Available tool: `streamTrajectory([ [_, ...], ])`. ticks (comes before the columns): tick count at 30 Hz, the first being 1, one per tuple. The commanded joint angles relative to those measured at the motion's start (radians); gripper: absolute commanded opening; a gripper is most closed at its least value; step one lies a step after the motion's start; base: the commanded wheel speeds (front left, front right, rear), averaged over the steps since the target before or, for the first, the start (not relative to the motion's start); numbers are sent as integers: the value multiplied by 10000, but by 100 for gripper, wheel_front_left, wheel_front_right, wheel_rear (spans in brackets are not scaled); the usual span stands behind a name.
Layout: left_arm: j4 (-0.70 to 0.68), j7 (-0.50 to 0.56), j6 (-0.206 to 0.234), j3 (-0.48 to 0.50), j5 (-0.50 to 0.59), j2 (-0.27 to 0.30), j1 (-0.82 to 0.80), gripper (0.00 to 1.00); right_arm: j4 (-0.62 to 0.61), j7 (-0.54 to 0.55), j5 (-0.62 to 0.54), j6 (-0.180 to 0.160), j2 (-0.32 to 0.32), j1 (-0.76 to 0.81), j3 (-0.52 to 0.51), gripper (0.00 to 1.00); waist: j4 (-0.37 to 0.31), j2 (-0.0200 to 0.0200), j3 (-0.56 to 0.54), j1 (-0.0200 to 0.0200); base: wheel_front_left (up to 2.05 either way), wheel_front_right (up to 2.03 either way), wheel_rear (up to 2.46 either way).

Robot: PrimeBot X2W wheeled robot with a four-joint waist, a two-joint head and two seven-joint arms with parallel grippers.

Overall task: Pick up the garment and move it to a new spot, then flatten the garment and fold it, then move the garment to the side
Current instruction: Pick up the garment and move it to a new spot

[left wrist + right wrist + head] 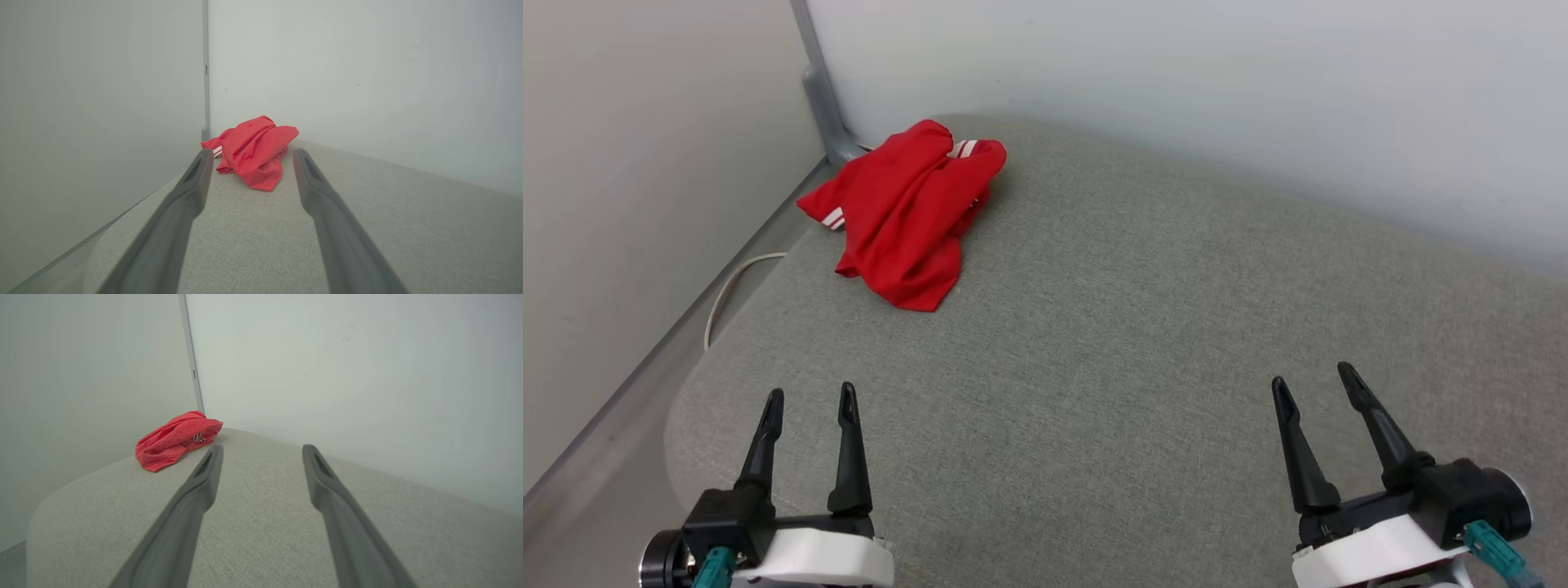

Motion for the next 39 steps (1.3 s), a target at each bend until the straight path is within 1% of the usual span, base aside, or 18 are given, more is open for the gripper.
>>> streamTrajectory([
  [1,61,-26,-232,137,-89,8,-348,100,-122,-21,-295,-7,-7,-255,-70,100,-277,0,455,0,0,0,0],
  [5,425,-26,-930,705,45,57,-1282,100,-434,-21,-641,-7,-5,-528,4,100,-635,0,1166,0,0,0,0],
  [8,1129,-26,-1403,972,79,393,-2165,100,-663,-21,-910,-7,-7,-766,64,100,-924,0,1780,0,0,0,0],
  [12,2745,-27,-1652,1181,-154,1029,-3816,100,-813,-21,-1334,-7,-7,-1107,28,100,-1311,0,2613,0,0,0,0],
  [14,3635,33,-1750,1050,-390,1359,-4536,100,-814,-21,-1480,-7,-8,-1263,-3,100,-1508,0,2982,0,0,0,0],
  [15,3635,33,-1750,1050,-390,1359,-4536,100,-814,-21,-1480,-7,-8,-1263,-3,100,-1508,0,2982,0,0,0,0],
  [18,4691,552,-1805,718,-773,2092,-5846,100,-940,-21,-1638,-7,-7,-1506,-22,100,-1772,0,3544,0,0,0,0],
  [21,5557,1697,-1825,-17,-1413,2726,-6910,100,-1058,-21,-1752,-7,-8,-1651,-11,100,-1984,0,4023,0,0,0,0],
  [23,5968,2341,-1813,-547,-1771,3347,-7610,100,-1124,-21,-1783,-7,-7,-1778,-15,100,-2101,0,4344,0,0,0,0],
  [27,6690,3781,-1819,-1383,-2904,3958,-8569,100,-1224,-21,-1844,-7,-7,-1941,58,100,-2321,0,4812,0,0,0,0],
  [29,6974,4419,-1819,-1556,-3448,4330,-9013,100,-1296,-21,-1857,-7,-7,-2000,81,100,-2415,0,5002,0,0,0,0],
  [31,7284,4921,-1821,-1846,-3594,4725,-9269,100,-1347,-21,-1885,-7,-6,-2058,85,100,-2504,0,5165,0,0,0,0],
  [32,7391,5076,-1821,-2055,-3608,4852,-9357,100,-1359,-21,-1894,-7,-6,-2079,91,100,-2549,0,5234,0,0,0,0],
  [35,7889,5250,-1822,-2137,-3791,5147,-9645,100,-1362,-21,-1802,-7,-7,-2114,39,100,-2651,0,5385,0,0,0,0],
  [39,8502,5564,-1822,-2307,-4199,5183,-9695,100,-1365,-21,-1757,-7,-6,-2101,19,100,-2713,0,5463,0,0,0,0],
])
